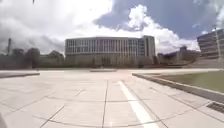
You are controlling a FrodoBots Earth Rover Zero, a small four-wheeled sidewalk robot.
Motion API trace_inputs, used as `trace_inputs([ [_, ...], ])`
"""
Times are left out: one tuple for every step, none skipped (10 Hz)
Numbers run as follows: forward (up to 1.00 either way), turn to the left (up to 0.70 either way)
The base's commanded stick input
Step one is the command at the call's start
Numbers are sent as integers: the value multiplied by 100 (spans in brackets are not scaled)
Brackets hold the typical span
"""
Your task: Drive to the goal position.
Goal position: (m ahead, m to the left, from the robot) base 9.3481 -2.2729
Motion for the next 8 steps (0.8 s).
trace_inputs([
  [70, 2],
  [70, 2],
  [70, 2],
  [70, 2],
  [70, 2],
  [70, 2],
  [70, 2],
  [70, 2],
])
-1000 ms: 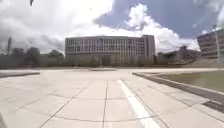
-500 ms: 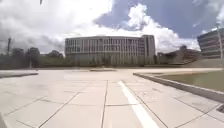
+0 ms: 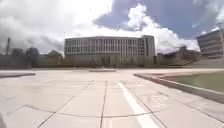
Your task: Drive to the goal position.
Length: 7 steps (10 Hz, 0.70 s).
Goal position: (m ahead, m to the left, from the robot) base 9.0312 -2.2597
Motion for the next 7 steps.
trace_inputs([
  [70, 2],
  [70, 2],
  [70, 2],
  [70, 2],
  [70, 2],
  [70, 2],
  [70, 2],
])
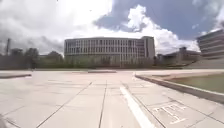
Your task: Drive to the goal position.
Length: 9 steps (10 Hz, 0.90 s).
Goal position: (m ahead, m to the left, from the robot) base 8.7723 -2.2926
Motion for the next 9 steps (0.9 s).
trace_inputs([
  [70, 2],
  [70, 2],
  [70, 2],
  [70, 2],
  [70, 2],
  [70, 2],
  [70, 2],
  [70, 2],
  [70, 2],
])
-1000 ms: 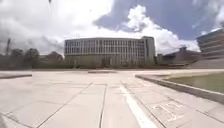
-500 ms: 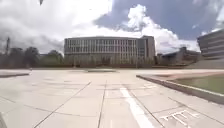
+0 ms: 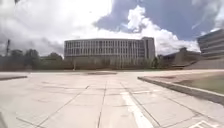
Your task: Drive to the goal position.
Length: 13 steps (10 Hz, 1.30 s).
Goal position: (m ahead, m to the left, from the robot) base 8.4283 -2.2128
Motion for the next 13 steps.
trace_inputs([
  [70, 2],
  [70, 2],
  [70, 2],
  [70, 2],
  [70, 2],
  [70, 2],
  [70, 2],
  [70, 2],
  [70, 2],
  [70, 2],
  [70, 2],
  [70, 2],
  [70, 2],
])
